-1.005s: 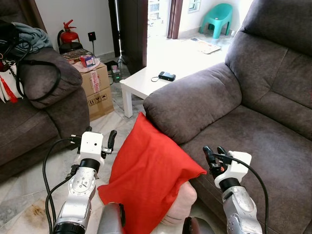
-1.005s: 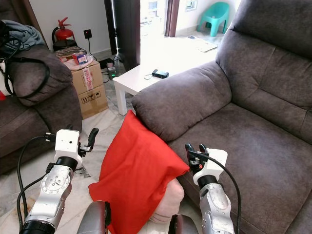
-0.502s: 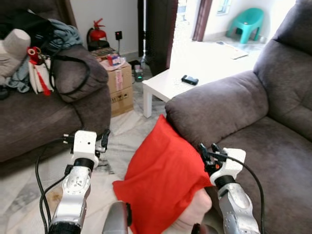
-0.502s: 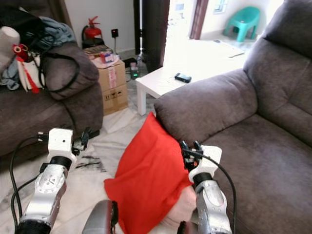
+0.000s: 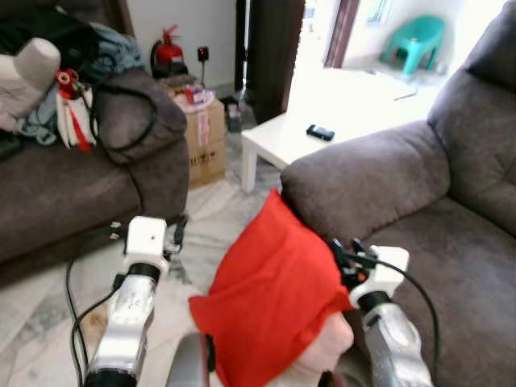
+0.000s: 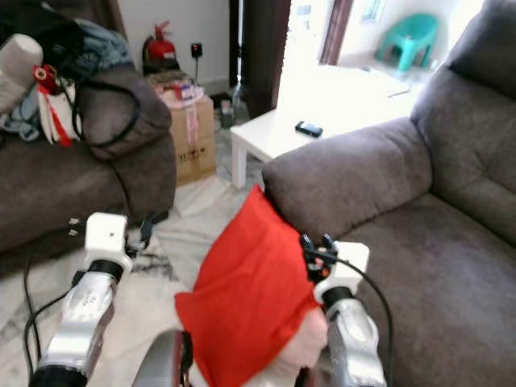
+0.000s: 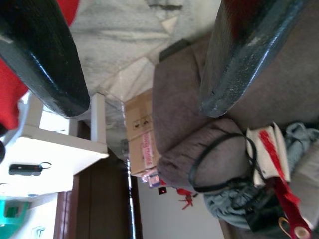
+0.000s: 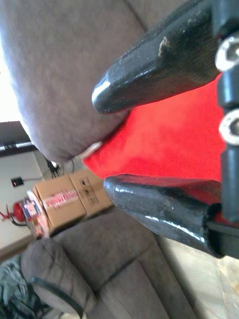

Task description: Move the pillow to the sofa from floor

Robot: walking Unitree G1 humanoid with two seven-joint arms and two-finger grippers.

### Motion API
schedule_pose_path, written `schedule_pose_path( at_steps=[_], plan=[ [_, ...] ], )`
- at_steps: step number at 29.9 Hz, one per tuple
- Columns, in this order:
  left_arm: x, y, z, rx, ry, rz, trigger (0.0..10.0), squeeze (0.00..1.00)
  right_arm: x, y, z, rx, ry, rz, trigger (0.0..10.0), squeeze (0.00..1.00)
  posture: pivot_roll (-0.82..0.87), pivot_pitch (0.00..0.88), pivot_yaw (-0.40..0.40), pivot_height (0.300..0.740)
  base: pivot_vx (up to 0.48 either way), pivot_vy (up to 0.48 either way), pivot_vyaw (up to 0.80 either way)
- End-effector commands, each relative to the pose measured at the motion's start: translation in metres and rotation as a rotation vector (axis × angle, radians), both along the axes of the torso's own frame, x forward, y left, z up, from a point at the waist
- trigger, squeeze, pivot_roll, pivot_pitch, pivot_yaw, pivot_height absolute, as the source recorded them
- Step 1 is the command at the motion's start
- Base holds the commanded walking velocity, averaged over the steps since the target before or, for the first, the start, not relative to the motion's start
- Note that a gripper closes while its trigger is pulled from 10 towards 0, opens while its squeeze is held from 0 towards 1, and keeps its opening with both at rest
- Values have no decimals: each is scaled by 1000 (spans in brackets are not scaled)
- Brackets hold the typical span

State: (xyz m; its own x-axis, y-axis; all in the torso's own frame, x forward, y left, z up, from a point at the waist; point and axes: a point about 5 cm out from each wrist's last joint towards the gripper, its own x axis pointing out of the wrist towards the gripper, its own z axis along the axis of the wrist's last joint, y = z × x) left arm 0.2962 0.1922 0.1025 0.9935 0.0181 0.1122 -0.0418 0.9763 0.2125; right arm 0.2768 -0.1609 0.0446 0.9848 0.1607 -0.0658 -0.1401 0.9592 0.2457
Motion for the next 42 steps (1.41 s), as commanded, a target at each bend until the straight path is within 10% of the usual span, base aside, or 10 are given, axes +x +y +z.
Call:
schedule_pose_path(
  at_steps=[1,42],
  plan=[
    [2,-7,1,-19,-1,-24,10000,0,-2,-11,0,-7,6,-33,10000,0,55,0,-59,606,274,0,0],
    [4,-15,-9,-20,89,-119,10000,0,10,-17,-8,-2,93,-116,10000,0,60,0,-62,606,127,0,0]
  ],
)
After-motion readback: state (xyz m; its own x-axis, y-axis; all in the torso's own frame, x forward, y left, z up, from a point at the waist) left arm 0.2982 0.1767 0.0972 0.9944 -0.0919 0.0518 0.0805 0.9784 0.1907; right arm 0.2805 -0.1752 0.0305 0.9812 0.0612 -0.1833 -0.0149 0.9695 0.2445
